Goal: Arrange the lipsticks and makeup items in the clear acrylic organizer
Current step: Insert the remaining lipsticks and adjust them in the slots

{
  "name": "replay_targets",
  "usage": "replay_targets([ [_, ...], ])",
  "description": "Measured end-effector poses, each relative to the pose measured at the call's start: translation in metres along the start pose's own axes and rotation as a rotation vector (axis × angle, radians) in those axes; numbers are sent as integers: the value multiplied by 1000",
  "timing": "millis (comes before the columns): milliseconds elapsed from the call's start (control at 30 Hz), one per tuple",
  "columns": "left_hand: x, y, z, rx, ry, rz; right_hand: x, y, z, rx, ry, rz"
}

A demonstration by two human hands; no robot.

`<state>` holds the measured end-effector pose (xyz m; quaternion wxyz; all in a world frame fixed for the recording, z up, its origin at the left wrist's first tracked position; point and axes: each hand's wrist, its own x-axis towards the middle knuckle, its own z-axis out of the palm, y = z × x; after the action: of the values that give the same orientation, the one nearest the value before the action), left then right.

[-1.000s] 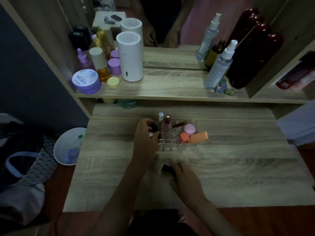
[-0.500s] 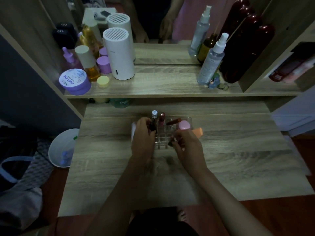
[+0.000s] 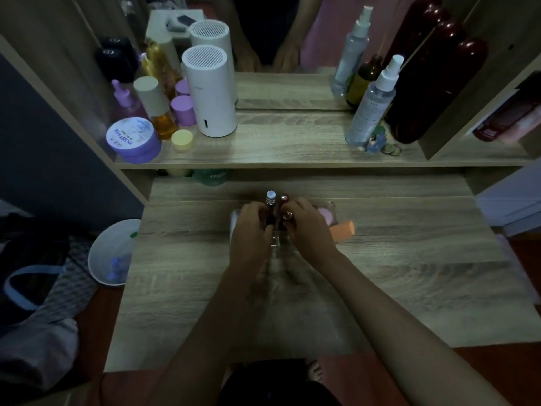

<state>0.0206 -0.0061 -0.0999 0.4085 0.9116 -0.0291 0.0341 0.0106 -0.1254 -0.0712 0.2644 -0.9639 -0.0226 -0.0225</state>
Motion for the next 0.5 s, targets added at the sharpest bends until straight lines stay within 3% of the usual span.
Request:
replay_targets([
  [300,18,25,-28,-36,50,163,0,5,10,4,-59,25],
  [500,39,36,-27,107,-82,282,-3,6,6,57,16,25],
])
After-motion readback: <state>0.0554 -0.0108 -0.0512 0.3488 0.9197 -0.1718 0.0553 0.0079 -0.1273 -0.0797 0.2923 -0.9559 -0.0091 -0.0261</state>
